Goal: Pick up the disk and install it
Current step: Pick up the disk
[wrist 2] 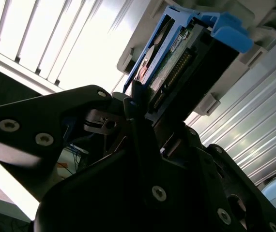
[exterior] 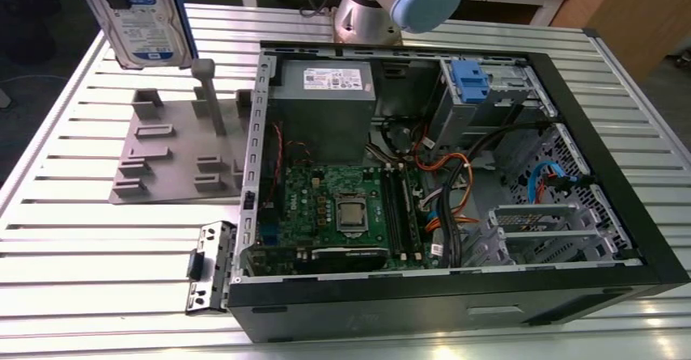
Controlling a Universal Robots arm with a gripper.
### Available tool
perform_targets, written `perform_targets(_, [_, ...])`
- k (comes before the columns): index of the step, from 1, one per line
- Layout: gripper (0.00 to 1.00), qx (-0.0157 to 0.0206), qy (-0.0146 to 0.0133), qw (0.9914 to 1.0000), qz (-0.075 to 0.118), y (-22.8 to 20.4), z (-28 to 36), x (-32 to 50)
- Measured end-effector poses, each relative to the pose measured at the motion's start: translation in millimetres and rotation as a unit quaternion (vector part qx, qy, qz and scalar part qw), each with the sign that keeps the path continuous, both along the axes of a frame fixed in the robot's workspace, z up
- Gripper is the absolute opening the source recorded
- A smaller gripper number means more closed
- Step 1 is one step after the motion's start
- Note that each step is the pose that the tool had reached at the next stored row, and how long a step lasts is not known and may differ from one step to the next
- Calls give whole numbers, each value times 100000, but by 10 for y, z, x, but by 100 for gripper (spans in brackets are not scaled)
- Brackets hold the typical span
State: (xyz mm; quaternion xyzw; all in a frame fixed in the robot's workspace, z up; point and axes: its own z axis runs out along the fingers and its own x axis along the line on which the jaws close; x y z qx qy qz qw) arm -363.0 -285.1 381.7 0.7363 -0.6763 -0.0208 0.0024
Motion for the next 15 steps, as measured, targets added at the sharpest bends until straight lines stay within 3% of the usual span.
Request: perform_targets(15, [36, 2, -3, 100000, -1, 0, 102, 0])
